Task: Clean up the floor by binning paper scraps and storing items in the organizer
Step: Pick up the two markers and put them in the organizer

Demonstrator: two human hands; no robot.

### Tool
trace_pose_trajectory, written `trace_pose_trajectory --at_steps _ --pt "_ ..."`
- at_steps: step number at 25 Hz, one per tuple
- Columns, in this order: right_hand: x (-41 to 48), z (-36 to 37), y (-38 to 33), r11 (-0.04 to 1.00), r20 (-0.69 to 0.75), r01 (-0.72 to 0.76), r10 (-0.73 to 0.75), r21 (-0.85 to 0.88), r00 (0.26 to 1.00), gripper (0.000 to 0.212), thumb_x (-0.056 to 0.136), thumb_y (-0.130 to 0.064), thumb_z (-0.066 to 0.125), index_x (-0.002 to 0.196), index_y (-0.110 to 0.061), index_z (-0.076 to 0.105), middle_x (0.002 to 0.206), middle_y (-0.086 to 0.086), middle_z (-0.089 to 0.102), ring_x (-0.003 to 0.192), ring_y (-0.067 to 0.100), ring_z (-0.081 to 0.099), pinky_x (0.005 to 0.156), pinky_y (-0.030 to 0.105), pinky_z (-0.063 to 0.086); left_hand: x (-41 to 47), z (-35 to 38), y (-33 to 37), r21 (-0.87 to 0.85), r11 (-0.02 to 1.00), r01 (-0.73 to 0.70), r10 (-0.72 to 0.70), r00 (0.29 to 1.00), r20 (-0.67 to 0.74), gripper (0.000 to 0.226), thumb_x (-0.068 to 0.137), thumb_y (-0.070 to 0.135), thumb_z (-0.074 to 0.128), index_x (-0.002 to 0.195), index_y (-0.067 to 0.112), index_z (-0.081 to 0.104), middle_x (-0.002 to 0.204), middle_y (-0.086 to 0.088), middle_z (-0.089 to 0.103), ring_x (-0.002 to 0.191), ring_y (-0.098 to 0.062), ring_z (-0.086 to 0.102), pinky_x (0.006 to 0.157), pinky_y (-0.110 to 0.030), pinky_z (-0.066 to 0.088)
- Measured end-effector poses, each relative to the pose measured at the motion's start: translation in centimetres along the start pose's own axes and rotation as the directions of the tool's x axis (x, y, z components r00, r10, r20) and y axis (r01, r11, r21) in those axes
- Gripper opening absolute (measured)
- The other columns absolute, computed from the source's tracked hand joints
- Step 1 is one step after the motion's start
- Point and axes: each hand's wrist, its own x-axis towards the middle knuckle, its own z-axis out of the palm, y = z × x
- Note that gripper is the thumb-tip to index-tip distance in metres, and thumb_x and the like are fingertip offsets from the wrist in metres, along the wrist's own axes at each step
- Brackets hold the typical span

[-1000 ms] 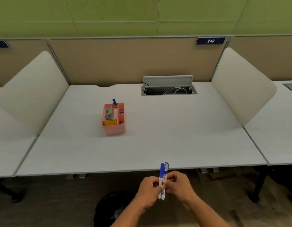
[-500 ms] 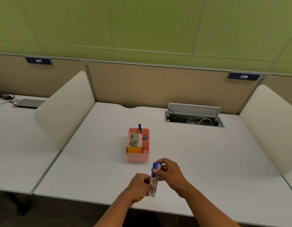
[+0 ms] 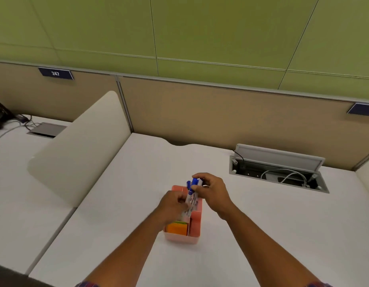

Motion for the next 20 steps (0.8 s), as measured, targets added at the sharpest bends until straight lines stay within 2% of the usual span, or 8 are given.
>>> trace_pose_trajectory --at_steps 4,7,10,14,20 --pt "6.8 0.1 0.4 1.000 -0.120 0.001 -0.003 -0.019 0.993 0.027 0.089 -0.007 0.073 0.111 -0.022 0.073 0.111 -0.005 0.072 0.099 0.020 0.071 0.090 0.036 0.063 5.8 -1.6 0.7 -0.107 0.994 0.034 -0.059 0.968 -0.245 0.036 0.094 0.013 0.068 0.129 0.015 0.068 0.122 -0.001 0.073 0.109 -0.015 0.067 0.096 -0.030 0.054" --pt "9.3 1.1 1.8 0.997 -0.127 -0.002 -0.008 -0.079 0.992 0.027 0.090 -0.006 0.072 0.111 -0.022 0.072 0.110 -0.007 0.071 0.098 0.015 0.070 0.095 0.032 0.060 8.5 -2.2 -0.8 -0.085 0.994 0.070 -0.094 0.940 -0.328 0.036 0.099 0.014 0.060 0.135 0.012 0.065 0.135 -0.005 0.068 0.122 -0.020 0.063 0.104 -0.030 0.048" --pt "9.9 2.4 3.9 0.993 -0.099 -0.002 -0.010 -0.120 0.995 0.027 0.091 -0.009 0.070 0.113 -0.025 0.070 0.111 -0.007 0.071 0.096 0.009 0.069 0.094 0.029 0.059 9.3 -1.7 -3.4 -0.031 0.988 0.153 -0.155 0.934 -0.321 0.038 0.103 0.015 0.054 0.141 0.014 0.060 0.145 -0.005 0.062 0.134 -0.023 0.057 0.111 -0.035 0.045" --pt "9.0 3.6 6.1 0.989 -0.058 -0.007 -0.001 -0.145 0.998 0.028 0.095 -0.011 0.066 0.116 -0.028 0.067 0.111 -0.010 0.070 0.094 0.007 0.070 0.091 0.026 0.059 9.4 -0.7 -6.5 0.000 0.977 0.213 -0.203 0.936 -0.289 0.043 0.103 0.018 0.055 0.146 0.017 0.054 0.152 -0.006 0.056 0.138 -0.025 0.055 0.112 -0.039 0.045" --pt "8.3 4.7 7.4 0.963 -0.022 0.008 -0.015 -0.268 1.000 0.027 0.095 -0.009 0.067 0.118 -0.023 0.069 0.113 -0.011 0.068 0.106 0.009 0.063 0.100 0.029 0.054 8.9 0.1 -7.8 0.008 0.976 0.218 -0.210 0.948 -0.240 0.047 0.105 0.022 0.052 0.151 0.022 0.047 0.157 -0.004 0.050 0.139 -0.025 0.054 0.105 -0.038 0.051"
